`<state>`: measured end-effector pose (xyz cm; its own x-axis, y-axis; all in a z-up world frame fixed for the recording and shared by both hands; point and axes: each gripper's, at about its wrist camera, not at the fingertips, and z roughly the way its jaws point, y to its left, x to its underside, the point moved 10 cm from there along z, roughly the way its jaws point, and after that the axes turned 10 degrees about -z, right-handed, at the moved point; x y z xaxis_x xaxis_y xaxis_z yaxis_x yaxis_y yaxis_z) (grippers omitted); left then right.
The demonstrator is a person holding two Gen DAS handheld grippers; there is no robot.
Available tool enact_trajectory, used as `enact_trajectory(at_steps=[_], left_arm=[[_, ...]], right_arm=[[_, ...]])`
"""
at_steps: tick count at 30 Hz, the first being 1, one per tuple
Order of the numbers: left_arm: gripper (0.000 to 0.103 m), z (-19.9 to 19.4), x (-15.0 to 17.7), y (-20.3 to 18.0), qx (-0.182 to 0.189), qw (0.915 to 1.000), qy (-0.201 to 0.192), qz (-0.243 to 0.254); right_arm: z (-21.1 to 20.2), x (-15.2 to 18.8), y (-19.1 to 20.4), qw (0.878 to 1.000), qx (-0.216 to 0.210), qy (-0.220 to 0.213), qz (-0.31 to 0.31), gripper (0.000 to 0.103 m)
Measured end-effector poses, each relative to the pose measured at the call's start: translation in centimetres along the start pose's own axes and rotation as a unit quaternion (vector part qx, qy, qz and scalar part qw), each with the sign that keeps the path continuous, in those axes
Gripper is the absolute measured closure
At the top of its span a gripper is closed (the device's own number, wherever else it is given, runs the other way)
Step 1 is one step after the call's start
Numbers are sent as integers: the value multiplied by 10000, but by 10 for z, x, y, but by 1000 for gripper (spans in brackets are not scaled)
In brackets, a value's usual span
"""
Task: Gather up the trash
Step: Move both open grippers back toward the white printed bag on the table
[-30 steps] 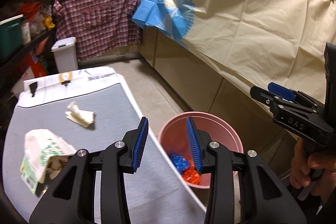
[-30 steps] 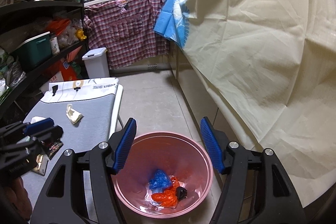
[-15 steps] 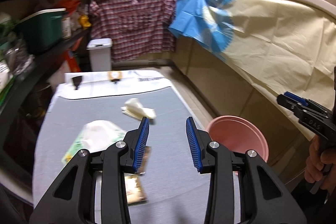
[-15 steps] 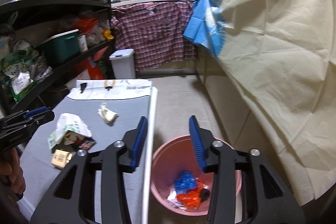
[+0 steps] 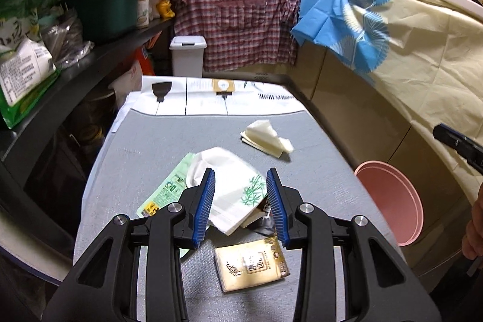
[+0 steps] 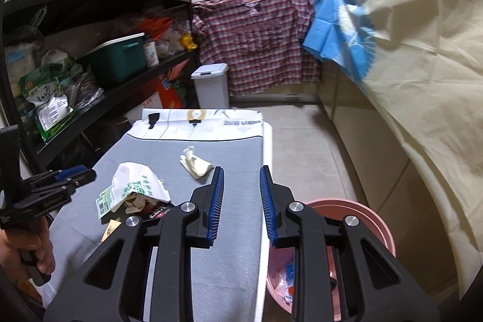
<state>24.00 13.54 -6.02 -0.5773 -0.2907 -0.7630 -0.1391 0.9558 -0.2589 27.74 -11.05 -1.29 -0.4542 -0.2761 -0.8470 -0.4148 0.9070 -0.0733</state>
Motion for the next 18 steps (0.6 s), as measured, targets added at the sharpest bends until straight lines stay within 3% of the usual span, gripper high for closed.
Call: enact_trajectory(at_steps=[10,18], left_arm=[[68,33,25,-7,33,9990,367,246],[67,62,37,-5,-322,9967,573,480]], right_arm=[[53,-8,38,9988,-421,79,-255,78],[98,-2,56,9966,-676,330,-337,78]])
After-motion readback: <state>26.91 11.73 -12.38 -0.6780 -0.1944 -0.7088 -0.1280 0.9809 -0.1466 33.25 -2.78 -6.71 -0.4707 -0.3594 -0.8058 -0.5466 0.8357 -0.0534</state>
